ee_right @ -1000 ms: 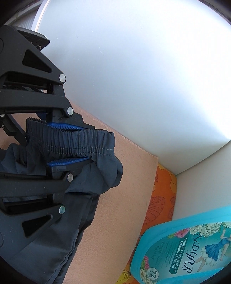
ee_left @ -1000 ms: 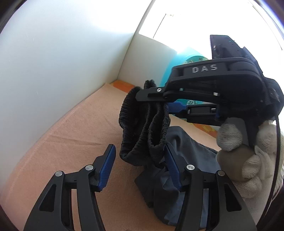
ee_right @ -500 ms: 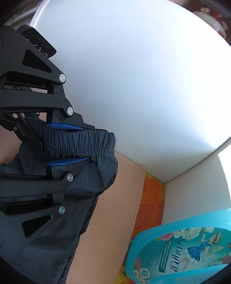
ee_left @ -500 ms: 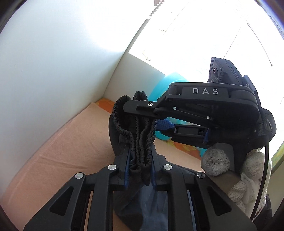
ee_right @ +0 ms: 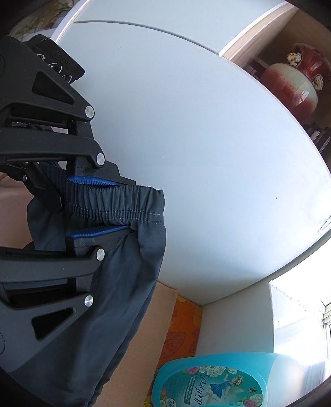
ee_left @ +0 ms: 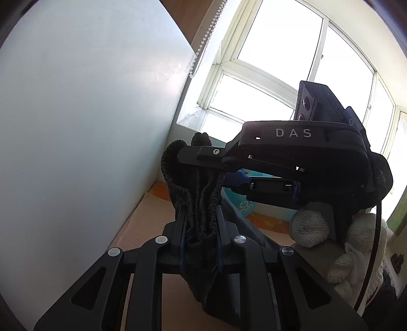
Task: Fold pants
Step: 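Lift the waistband with both tools and carry it over toward the cuffs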
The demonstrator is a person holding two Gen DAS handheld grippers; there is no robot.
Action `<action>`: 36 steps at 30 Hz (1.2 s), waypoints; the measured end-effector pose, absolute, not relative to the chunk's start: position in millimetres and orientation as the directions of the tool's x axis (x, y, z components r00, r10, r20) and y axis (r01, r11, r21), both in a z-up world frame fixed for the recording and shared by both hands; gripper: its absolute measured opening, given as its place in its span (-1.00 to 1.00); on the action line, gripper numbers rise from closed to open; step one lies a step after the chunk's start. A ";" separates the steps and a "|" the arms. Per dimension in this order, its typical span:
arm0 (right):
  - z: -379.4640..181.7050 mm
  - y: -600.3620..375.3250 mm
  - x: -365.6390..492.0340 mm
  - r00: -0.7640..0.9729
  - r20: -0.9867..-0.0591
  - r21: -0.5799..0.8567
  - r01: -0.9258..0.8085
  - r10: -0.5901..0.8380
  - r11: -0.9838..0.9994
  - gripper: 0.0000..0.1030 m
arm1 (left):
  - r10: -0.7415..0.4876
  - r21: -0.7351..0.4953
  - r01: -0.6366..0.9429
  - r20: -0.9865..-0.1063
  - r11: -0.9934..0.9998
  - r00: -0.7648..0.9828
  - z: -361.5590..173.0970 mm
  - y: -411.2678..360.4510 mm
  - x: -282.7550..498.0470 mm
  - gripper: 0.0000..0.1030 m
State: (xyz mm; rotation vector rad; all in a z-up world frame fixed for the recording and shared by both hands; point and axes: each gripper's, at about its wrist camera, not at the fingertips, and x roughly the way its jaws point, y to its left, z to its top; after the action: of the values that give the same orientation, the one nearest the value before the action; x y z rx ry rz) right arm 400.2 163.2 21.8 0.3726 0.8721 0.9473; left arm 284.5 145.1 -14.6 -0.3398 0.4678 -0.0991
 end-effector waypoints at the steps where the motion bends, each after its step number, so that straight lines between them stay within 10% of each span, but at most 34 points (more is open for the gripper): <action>1: 23.8 159.5 398.7 0.297 -0.478 0.627 -0.544 0.827 0.558 -0.45 | -0.182 -0.343 0.028 -0.425 0.939 0.887 -14.3 140.1 283.7 -0.69; 21: 25.1 -88.6 330.2 0.484 -0.383 0.695 -0.409 0.787 0.590 -0.45 | -0.447 -0.253 0.371 -0.416 0.894 0.792 15.2 -65.9 270.8 -0.69; 36: -75.9 -331.6 250.2 0.622 -0.423 0.775 -0.128 0.659 0.619 -0.45 | -0.689 -0.329 0.620 -0.496 0.712 0.528 -45.8 -257.8 242.4 -0.69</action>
State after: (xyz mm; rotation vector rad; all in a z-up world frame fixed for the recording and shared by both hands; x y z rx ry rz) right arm 250.2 -331.6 -75.9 0.7766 0.7725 0.5087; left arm 242.4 -257.8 -45.8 -0.1168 0.6449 -0.7846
